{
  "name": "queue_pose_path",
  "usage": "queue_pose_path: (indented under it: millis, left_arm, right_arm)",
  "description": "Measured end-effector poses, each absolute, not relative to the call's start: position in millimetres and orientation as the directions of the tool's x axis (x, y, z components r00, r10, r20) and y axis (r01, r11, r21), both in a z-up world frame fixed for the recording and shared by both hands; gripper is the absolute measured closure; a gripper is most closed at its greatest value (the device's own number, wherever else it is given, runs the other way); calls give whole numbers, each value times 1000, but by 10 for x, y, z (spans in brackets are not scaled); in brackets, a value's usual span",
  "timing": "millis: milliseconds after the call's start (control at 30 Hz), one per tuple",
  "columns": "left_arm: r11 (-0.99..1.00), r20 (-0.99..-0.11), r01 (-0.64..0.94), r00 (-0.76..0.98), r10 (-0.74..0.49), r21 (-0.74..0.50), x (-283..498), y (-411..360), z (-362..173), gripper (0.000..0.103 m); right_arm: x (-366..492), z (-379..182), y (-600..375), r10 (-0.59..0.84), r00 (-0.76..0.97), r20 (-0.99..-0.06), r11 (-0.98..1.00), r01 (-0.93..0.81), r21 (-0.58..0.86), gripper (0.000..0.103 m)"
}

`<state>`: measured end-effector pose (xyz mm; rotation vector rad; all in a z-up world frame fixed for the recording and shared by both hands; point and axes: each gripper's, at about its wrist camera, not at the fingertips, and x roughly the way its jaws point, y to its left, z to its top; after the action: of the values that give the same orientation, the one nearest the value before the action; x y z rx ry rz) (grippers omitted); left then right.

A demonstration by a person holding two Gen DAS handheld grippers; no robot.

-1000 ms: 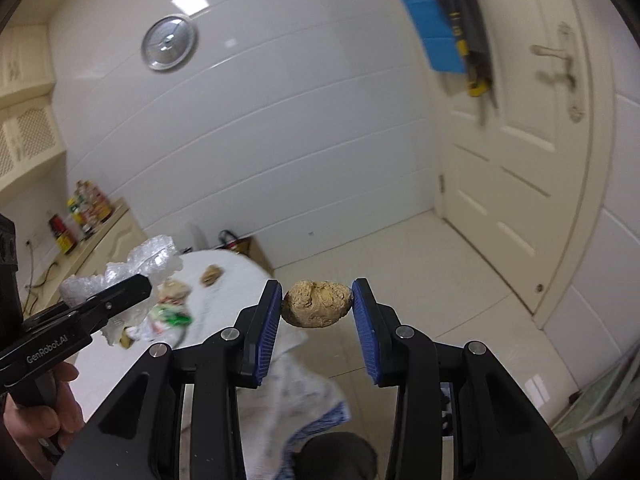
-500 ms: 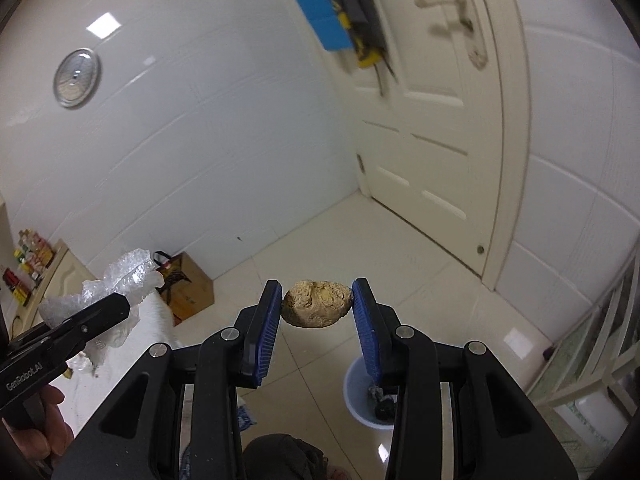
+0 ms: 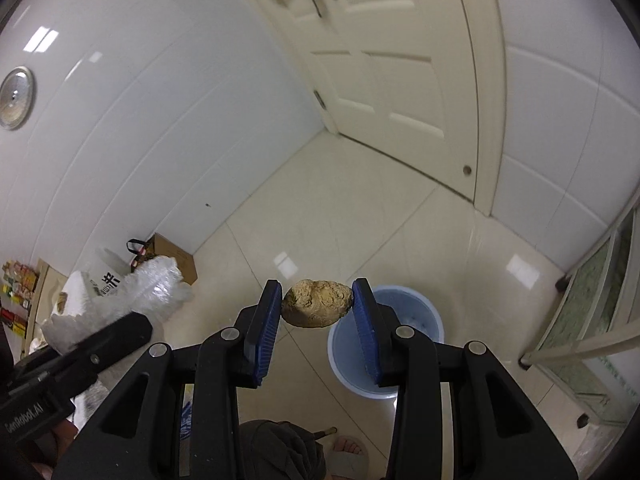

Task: Collect trash
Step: 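Carry the plastic wrap and brown lump in both tools to the bin, then open both tools to drop the wrap and brown lump into the bin, then bring both open tools back toward the table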

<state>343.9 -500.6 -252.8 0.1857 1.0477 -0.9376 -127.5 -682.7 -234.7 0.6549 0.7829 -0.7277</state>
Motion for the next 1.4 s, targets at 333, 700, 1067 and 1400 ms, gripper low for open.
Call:
queue_pose_path:
  millis: [333,700,1067,1400]
  left_arm:
    - [624,-869,737,105,-483,-259,3787,-5580,-3012,25]
    - [701,-859,695,249,-447,-163,3973,-5662,-2897,3]
    - [702,-785,690,333,-522,-174,3621,-5171,-2372,1]
    - [734,-667,654,466,-581,-183,3038,-3762,-1603,1]
  right_arm:
    - [-1268,-2672,-7098,-288,459,-841,538,804,255,59]
    - [-1468,-2666,-7144,-326,449,-832,453,847,279,0]
    - [-1405,-2301,-6811,-355,473,-807,484,831,275,0]
    - [-1036,-1657,-6140,-349,569,-745,613,740,278,0]
